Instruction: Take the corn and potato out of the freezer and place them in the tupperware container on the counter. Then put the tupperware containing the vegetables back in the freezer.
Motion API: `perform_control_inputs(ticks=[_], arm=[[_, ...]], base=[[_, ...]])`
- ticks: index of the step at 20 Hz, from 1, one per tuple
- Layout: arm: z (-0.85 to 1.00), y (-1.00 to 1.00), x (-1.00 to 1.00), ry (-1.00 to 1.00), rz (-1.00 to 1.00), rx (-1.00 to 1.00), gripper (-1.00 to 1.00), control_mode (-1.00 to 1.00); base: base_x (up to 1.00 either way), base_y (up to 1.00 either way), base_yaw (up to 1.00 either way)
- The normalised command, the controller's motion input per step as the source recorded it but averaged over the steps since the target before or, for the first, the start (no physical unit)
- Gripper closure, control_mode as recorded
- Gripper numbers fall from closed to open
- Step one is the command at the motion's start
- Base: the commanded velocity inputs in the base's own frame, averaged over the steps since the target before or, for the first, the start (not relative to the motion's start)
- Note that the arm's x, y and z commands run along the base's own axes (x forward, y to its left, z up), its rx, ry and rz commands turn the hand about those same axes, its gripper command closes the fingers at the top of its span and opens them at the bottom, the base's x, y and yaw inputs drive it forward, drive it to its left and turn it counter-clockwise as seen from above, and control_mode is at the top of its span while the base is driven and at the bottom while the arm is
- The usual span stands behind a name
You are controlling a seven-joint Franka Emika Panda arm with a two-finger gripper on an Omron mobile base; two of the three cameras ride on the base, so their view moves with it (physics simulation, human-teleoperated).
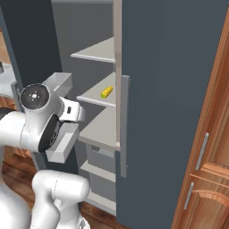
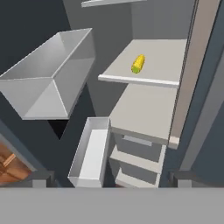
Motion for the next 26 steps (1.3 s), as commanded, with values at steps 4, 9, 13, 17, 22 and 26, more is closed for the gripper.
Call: perform_control_inputs(ticks=[4, 9, 13, 17, 22, 26], arm=[[0.55, 0.28, 0.29, 0.12, 0.01, 0.02, -1.00, -1.00], [0.07, 0.39, 0.51, 0.07, 0.03, 0.00, -1.00, -1.00], [-0.22, 0.18, 0.57, 0.00, 0.08, 0.00, -1.00, -1.00], [-0.41, 0.01, 0.53, 0.00, 0.09, 0.00, -1.00, -1.00], [-0.45, 0.09, 0.52, -0.03, 0.09, 0.00, -1.00, -1.00], [-0.18, 0.00, 0.41, 0.00, 0.08, 0.00, -1.00, -1.00]], base=[[0.00, 0.00, 0.00], [0.00, 0.00, 0.00], [0.00, 0.00, 0.00], [0.00, 0.00, 0.00], [0.00, 0.00, 0.00], [0.00, 0.00, 0.00]])
